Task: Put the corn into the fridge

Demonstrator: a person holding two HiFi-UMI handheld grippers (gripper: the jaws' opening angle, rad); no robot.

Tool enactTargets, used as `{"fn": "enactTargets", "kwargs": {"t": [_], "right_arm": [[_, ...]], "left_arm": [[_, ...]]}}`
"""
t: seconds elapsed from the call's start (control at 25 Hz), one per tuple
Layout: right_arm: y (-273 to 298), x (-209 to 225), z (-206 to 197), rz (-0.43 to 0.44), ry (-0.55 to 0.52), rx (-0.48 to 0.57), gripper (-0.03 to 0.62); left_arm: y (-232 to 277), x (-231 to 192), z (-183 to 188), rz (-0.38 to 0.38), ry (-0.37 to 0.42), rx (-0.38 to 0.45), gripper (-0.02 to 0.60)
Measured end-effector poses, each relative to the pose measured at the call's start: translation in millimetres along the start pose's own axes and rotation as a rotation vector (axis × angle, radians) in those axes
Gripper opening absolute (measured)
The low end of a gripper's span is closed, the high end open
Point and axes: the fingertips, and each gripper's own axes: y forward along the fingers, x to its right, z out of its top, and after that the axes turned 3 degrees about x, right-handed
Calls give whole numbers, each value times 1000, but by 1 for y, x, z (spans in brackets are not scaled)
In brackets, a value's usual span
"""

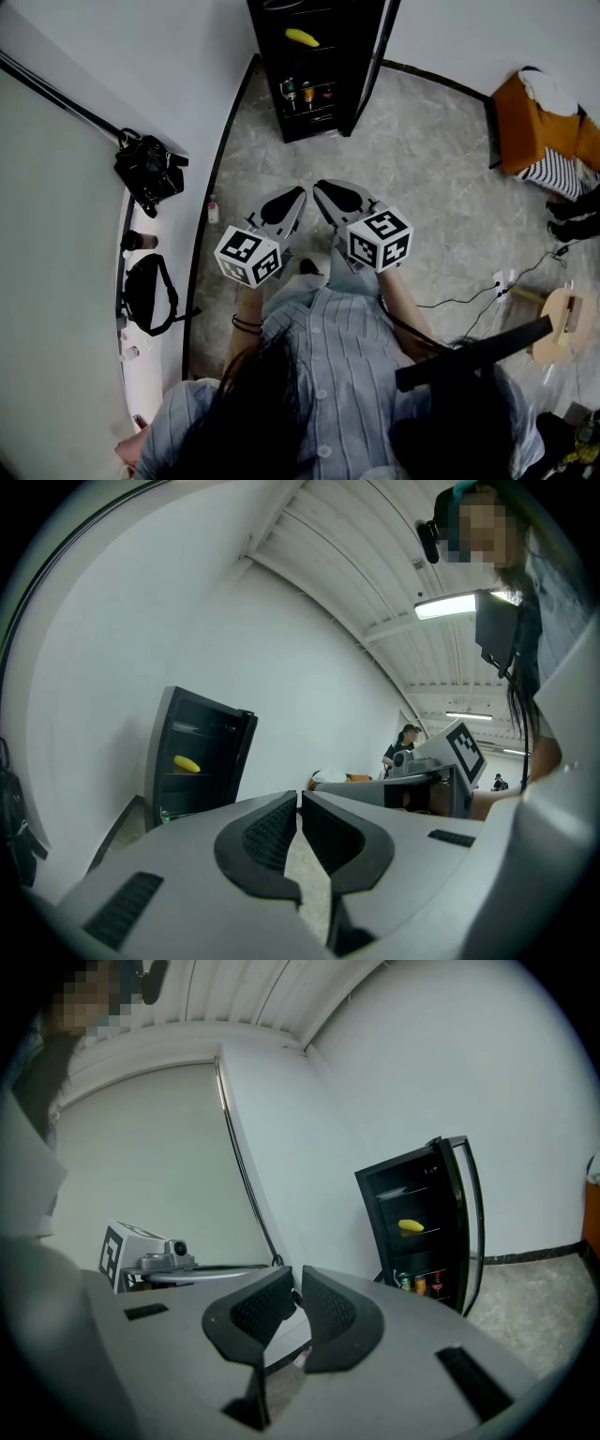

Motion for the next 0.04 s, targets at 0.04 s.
{"fn": "enactTargets", "kwargs": {"t": [0.04], "right_arm": [[-1, 1, 0, 2, 5, -1, 46]], "left_arm": [[2, 2, 0, -2, -1, 0, 8]]}}
